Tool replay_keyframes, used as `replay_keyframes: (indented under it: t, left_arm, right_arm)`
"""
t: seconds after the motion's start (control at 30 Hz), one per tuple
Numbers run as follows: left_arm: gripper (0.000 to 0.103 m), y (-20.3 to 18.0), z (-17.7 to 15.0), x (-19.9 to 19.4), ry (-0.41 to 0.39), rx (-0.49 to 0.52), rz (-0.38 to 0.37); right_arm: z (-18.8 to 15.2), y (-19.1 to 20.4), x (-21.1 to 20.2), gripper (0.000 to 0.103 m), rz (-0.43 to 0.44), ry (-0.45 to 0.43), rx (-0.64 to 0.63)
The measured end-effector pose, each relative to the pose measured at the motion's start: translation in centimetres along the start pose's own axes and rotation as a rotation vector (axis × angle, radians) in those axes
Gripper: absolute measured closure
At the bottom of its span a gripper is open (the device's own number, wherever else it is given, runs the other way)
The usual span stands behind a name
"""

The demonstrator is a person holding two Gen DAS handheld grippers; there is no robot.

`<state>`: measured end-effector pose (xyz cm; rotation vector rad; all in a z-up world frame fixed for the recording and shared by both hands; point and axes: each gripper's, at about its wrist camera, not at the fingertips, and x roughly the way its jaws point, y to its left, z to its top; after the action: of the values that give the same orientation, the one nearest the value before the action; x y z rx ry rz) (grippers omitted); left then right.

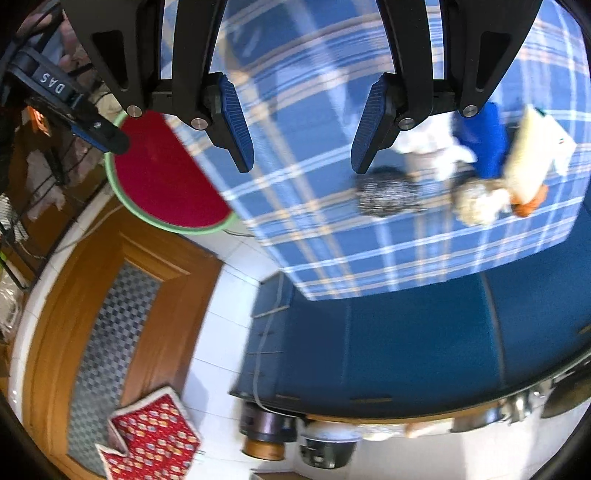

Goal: Collect trash
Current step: 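Move both tools back over the table toward the sponge and glove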

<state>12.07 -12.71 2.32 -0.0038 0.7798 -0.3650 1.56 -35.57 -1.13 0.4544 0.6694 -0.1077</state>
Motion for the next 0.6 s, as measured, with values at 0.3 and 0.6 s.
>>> replay_keyframes:
  t: [0.3, 0.6]
  left_arm:
    - [0.046, 6.6, -0.5, -1.9, -0.017, -0.069, 0.120]
    - [0.046, 12.5, -0.9, -2.5, -0.009, -0.113, 0.235]
  right_arm:
    - [-0.7, 4.2, 0.6, 0.044, 0.045, 0.023, -0.069]
    - [-1.4, 7.7, 1.8, 0.042, 0.069, 0.057, -0.127]
